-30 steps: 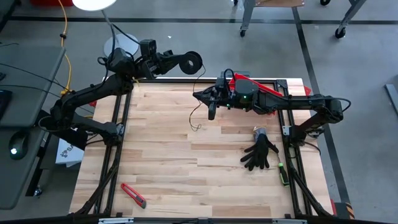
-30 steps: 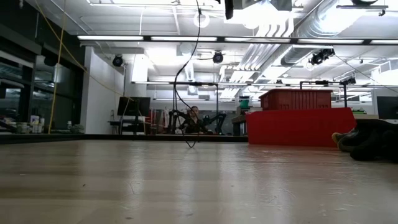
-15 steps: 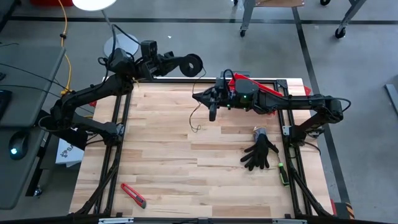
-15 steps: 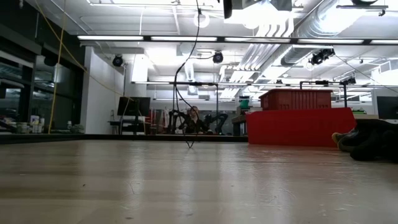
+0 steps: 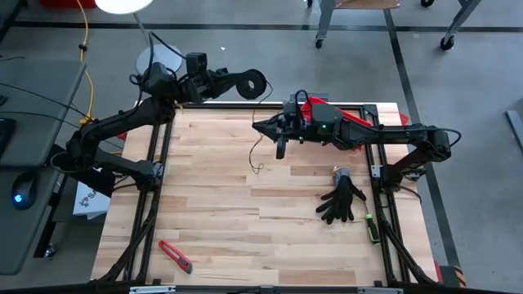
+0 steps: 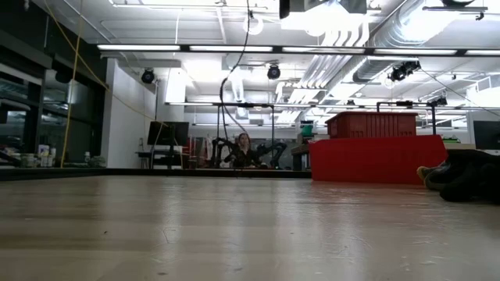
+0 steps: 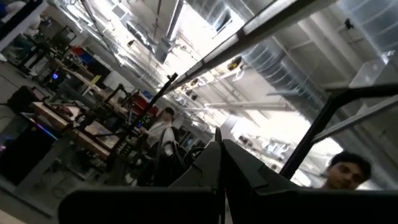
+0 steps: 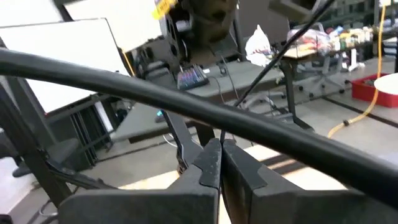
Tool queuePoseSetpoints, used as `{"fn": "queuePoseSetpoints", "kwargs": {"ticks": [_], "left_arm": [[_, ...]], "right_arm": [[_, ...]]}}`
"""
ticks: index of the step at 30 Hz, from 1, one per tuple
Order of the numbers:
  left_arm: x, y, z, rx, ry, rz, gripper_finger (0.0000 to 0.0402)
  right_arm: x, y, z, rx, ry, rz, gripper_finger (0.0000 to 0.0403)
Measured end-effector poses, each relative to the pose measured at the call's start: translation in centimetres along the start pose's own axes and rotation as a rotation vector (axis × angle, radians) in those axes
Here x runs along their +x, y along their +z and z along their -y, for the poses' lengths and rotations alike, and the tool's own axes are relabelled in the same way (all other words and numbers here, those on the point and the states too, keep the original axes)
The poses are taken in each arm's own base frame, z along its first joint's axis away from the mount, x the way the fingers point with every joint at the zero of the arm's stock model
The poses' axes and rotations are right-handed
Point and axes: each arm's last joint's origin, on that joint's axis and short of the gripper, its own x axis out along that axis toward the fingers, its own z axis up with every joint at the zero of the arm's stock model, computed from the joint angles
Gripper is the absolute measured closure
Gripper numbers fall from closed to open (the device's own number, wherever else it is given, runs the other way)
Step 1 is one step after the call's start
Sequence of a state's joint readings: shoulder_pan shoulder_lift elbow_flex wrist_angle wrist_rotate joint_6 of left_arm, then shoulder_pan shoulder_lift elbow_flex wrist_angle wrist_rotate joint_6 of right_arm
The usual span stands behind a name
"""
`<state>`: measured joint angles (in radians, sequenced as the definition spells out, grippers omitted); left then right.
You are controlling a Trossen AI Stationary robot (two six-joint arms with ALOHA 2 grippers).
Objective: Coil cords
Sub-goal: Coil the black wire on the spool
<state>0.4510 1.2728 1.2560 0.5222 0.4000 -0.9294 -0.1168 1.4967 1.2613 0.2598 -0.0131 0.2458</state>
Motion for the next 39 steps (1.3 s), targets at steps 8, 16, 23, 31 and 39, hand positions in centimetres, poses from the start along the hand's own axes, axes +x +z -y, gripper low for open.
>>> {"fn": "queuePoseSetpoints", "kwargs": {"ticks": [8,16,23,31,39], "left_arm": [[0.4,-0.7,0.6,-0.121,0.019,0.046,0.0399],[0.7,-0.7,-0.8,-0.028,0.102,0.098,0.0399],[0.3,-0.5,-2.0,-0.015,0.14,0.021,0.0399],[-0.2,-0.2,-3.0,-0.029,0.218,-0.001,0.0399],[0.8,-0.3,-4.6,-0.018,0.241,0.115,0.0399]], "right_arm": [[-0.1,1.1,-0.5,-0.002,0.071,0.115,0.0403],[-0.2,0.9,-3.2,-0.063,0.155,0.144,0.0403],[-1.6,1.6,-4.7,-0.093,0.126,0.137,0.0403],[-3.9,2.8,-4.8,-0.152,0.075,0.088,0.0403],[-3.0,2.0,-4.7,-0.167,0.074,0.073,0.0403]]}}
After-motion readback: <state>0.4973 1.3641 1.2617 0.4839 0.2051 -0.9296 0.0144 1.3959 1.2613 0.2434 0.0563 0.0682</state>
